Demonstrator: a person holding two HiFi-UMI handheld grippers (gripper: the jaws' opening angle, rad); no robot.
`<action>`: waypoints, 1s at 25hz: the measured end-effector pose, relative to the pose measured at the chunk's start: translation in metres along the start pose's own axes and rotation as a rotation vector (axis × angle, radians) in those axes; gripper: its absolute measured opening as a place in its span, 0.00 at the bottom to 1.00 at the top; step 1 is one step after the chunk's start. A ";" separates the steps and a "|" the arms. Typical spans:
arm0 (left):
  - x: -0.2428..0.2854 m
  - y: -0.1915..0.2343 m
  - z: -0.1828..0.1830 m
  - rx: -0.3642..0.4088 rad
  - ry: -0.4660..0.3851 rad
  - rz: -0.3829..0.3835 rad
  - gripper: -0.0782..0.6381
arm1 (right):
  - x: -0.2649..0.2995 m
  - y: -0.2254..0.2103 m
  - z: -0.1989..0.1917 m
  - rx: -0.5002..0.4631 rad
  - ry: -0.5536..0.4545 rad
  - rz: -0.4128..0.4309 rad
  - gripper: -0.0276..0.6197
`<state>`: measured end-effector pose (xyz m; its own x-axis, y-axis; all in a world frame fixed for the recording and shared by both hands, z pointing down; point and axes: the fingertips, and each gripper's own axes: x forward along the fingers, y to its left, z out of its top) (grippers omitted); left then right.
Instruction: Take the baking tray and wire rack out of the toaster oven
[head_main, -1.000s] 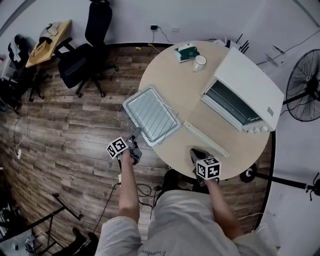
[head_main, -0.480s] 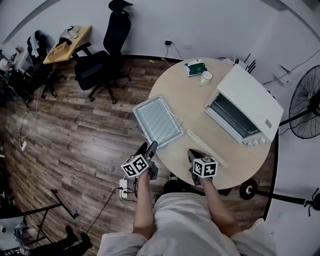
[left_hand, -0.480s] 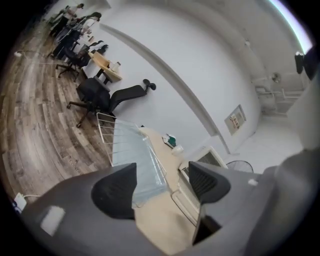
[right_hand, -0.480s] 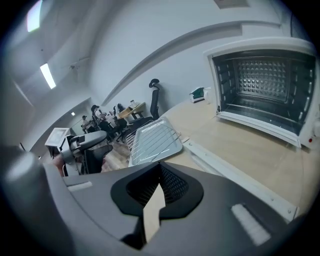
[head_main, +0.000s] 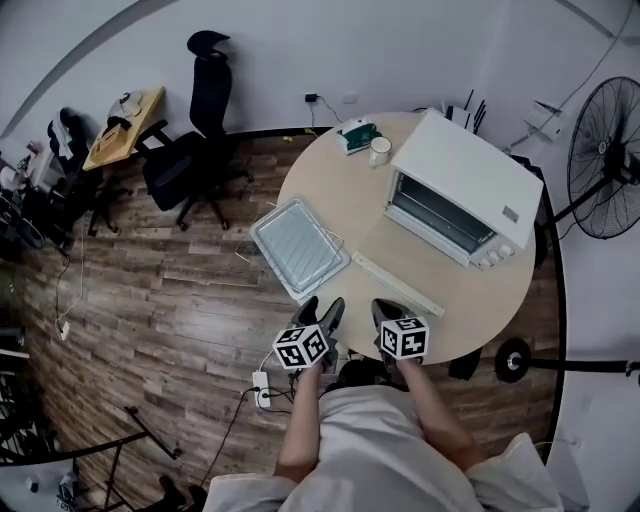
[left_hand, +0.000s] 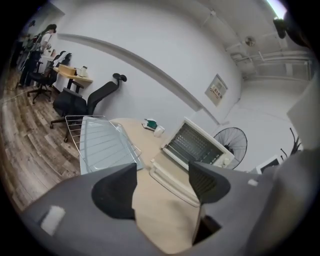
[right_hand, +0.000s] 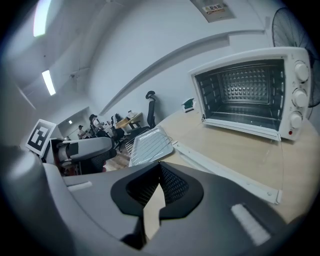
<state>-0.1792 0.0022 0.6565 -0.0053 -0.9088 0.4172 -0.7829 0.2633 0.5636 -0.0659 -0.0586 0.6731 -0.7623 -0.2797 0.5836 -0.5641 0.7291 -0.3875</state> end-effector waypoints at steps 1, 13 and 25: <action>-0.001 -0.005 -0.004 0.021 0.012 0.002 0.63 | -0.006 0.000 -0.002 0.004 -0.011 0.002 0.04; -0.027 -0.042 -0.047 0.091 0.055 0.026 0.56 | -0.057 -0.005 -0.030 0.071 -0.121 0.062 0.04; -0.043 -0.068 -0.084 0.133 0.035 0.056 0.38 | -0.091 -0.028 -0.057 0.037 -0.134 0.061 0.04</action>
<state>-0.0739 0.0508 0.6600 -0.0315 -0.8813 0.4715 -0.8575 0.2662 0.4403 0.0379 -0.0182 0.6714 -0.8294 -0.3183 0.4591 -0.5251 0.7245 -0.4464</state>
